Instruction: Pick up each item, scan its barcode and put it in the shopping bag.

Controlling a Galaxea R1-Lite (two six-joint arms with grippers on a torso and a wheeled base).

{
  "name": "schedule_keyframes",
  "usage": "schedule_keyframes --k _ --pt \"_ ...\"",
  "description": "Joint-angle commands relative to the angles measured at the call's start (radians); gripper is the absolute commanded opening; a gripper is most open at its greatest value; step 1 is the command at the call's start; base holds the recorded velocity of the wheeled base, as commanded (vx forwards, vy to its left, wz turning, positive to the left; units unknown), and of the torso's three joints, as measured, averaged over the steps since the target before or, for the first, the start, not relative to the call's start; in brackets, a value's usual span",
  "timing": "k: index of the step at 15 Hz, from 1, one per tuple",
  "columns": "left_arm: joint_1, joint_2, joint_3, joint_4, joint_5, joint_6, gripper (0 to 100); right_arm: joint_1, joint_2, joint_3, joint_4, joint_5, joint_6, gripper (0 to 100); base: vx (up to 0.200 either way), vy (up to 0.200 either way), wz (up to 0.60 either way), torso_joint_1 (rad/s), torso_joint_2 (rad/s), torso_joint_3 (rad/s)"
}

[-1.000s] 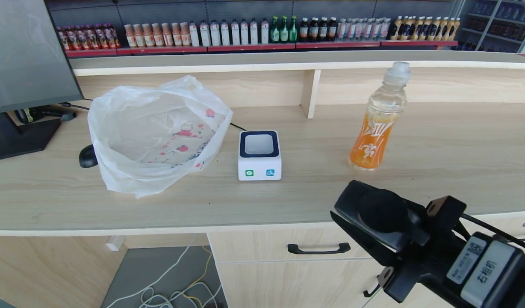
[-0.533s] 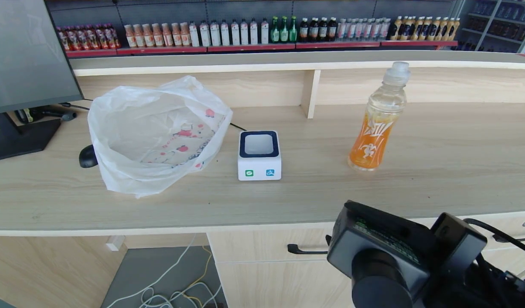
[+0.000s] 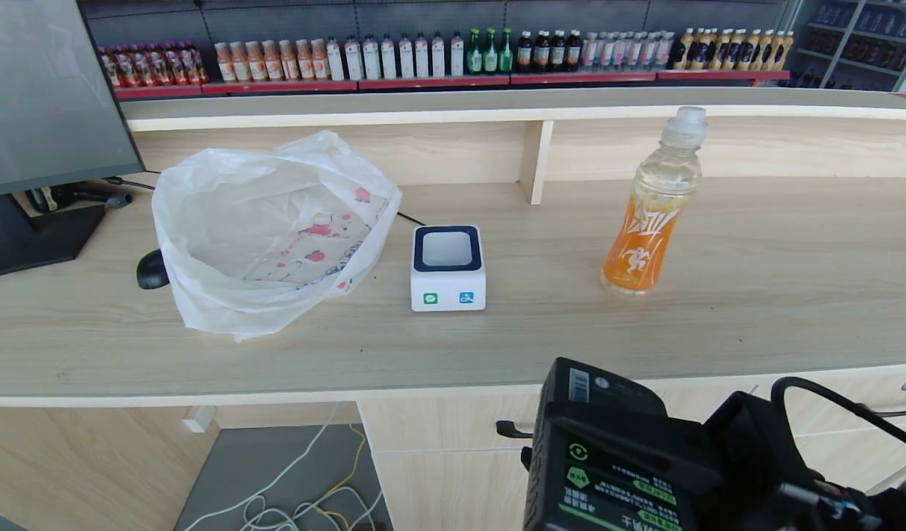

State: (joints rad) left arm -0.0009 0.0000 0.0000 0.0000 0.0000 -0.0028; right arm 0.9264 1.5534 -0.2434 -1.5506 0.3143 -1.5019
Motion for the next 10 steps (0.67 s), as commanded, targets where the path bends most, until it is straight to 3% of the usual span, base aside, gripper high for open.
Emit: schedule_keyframes --k 1,6,10 --pt "0.001 0.0 0.0 0.0 0.0 0.0 100 -0.006 0.013 -0.01 0.0 0.031 -0.052 0 0.0 0.0 0.0 0.0 0.0 0.0" --pt "-0.001 0.0 0.0 0.0 0.0 0.0 100 -0.021 0.007 -0.04 0.001 0.123 -0.202 0 0.0 0.0 0.0 0.0 0.0 0.0" --pt "0.001 0.0 0.0 0.0 0.0 0.0 100 -0.023 0.005 -0.05 0.001 0.151 -0.233 0 0.0 0.0 0.0 0.0 0.0 0.0"
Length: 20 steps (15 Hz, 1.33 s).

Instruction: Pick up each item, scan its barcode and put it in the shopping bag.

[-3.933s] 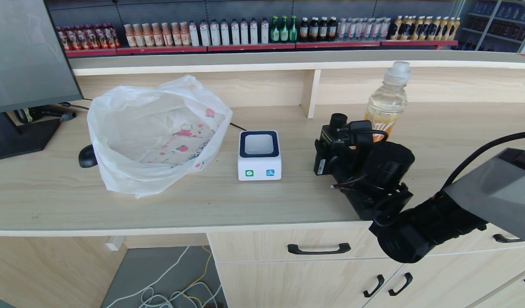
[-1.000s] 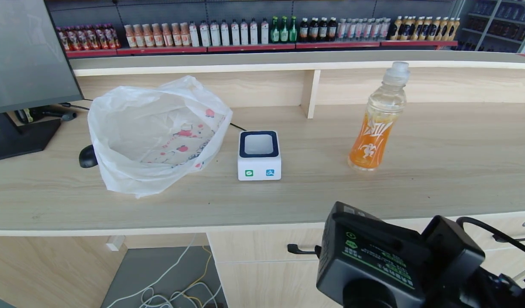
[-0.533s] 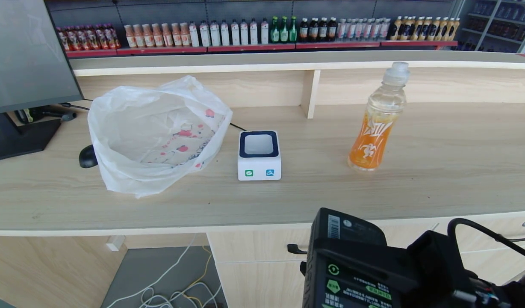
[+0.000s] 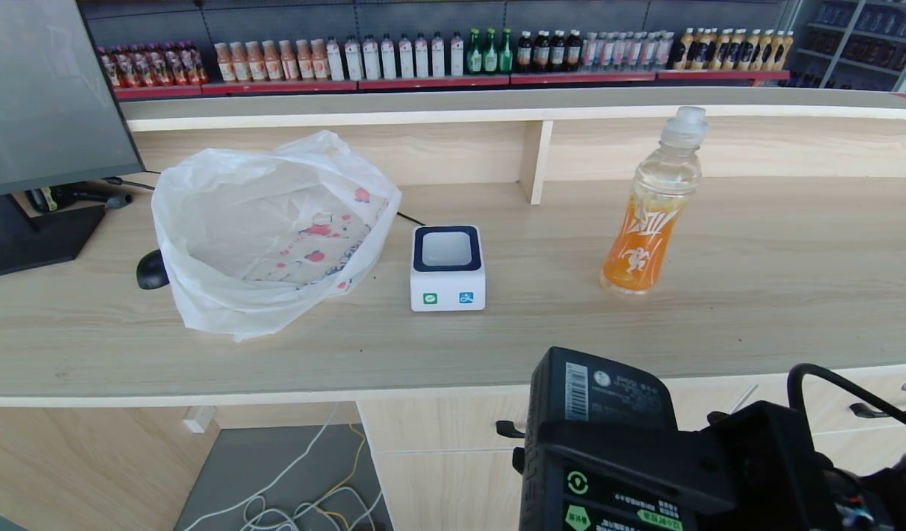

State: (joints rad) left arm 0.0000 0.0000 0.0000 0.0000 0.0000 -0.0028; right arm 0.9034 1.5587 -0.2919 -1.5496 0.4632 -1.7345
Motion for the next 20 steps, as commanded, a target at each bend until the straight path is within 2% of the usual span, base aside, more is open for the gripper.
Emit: schedule_keyframes --k 1,10,13,16,20 --pt "-0.002 0.0 0.0 0.0 0.0 0.0 100 0.0 0.0 0.002 -0.001 0.0 -0.004 0 0.0 0.0 0.0 0.0 0.0 0.0" --pt "0.0 0.0 0.0 0.0 0.0 0.0 100 0.0 0.003 0.016 0.0 -0.005 -0.002 0 0.0 0.0 0.0 0.0 0.0 0.0" --pt "0.0 0.0 0.0 0.0 0.0 0.0 100 0.0 0.014 0.033 0.0 -0.006 0.039 0 0.0 0.0 0.0 0.0 0.0 0.0" --pt "-0.002 0.0 0.0 0.0 0.0 0.0 100 0.002 0.017 0.042 -0.007 -0.041 0.19 0 0.0 0.0 0.0 0.0 0.0 0.0" --pt "-0.002 0.0 0.0 0.0 0.0 0.0 100 0.005 0.001 0.069 -0.021 -0.153 0.503 0 0.0 0.0 0.0 0.0 0.0 0.0"
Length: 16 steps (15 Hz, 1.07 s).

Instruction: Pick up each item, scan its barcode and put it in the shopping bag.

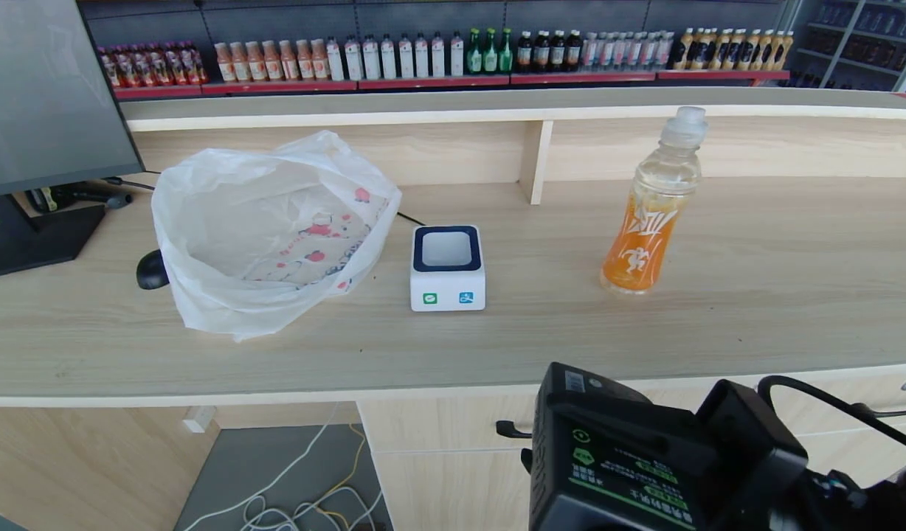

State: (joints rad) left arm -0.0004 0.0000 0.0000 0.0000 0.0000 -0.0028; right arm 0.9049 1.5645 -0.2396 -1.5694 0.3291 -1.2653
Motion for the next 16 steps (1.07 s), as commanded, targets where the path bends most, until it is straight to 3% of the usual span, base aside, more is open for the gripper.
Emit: schedule_keyframes --k 1,5,6,7,11,16 --pt "0.0 0.0 0.0 0.0 0.0 0.0 100 0.009 -0.009 0.031 -0.001 -0.062 0.11 0 0.0 0.0 0.0 0.0 0.0 0.0" --pt "0.0 0.0 0.0 0.0 0.0 0.0 100 0.011 -0.055 0.037 -0.001 -0.17 0.403 0 0.0 0.0 0.0 0.0 0.0 0.0" --pt "-0.001 0.0 0.0 0.0 0.0 0.0 100 0.012 -0.063 0.032 -0.001 -0.219 0.534 0 0.0 0.0 0.0 0.0 0.0 0.0" --pt "0.0 0.0 0.0 0.0 0.0 0.0 100 0.012 -0.063 0.031 -0.001 -0.22 0.538 0 0.0 0.0 0.0 0.0 0.0 0.0" --pt "-0.001 0.0 0.0 0.0 0.0 0.0 100 -0.046 -0.018 0.019 -0.001 -0.325 0.954 0 0.0 0.0 0.0 0.0 0.0 0.0" --pt "-0.001 0.0 0.0 0.0 0.0 0.0 100 -0.138 0.028 -0.003 -0.001 -0.332 1.101 0 0.0 0.0 0.0 0.0 0.0 0.0"
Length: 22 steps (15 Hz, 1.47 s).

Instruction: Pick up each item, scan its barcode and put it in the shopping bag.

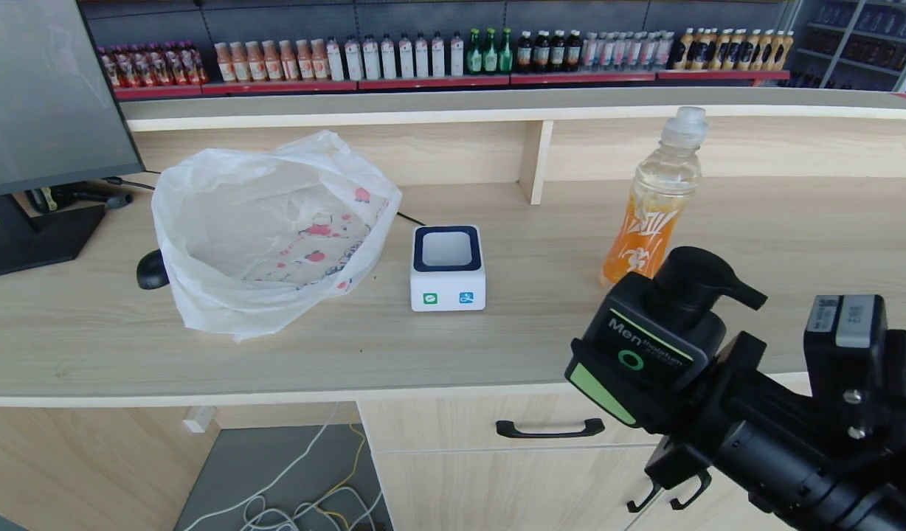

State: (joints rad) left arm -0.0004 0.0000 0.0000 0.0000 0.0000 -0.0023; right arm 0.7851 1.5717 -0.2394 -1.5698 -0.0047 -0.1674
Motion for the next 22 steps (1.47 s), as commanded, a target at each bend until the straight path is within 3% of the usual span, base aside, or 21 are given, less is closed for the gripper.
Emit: schedule_keyframes --k 1,3,6,12,14,22 --pt "0.0 0.0 0.0 0.0 0.0 -0.001 100 -0.029 0.01 -0.001 -0.001 -0.018 0.032 0 0.0 0.0 0.0 0.0 0.0 0.0" --pt "0.0 0.0 0.0 0.0 0.0 -0.001 100 -0.037 -0.007 -0.009 -0.001 -0.086 0.128 0 0.0 0.0 0.0 0.0 0.0 0.0" --pt "0.0 0.0 0.0 0.0 0.0 -0.001 100 -0.043 -0.056 0.011 -0.001 -0.101 0.192 0 0.0 0.0 0.0 0.0 0.0 0.0" --pt "-0.001 0.0 0.0 0.002 0.0 0.013 100 -0.058 -0.016 -0.049 -0.001 -0.098 0.163 0 0.0 0.0 0.0 0.0 0.0 0.0" --pt "-0.001 0.0 0.0 0.002 0.0 0.016 100 -0.06 0.013 -0.11 -0.001 -0.095 0.143 0 0.0 0.2 0.0 0.007 0.0 0.002" --pt "-0.001 0.0 0.0 0.0 0.0 -0.001 100 -0.06 0.034 -0.153 -0.001 -0.093 0.14 0 0.0 0.2 0.0 0.003 0.0 0.001"
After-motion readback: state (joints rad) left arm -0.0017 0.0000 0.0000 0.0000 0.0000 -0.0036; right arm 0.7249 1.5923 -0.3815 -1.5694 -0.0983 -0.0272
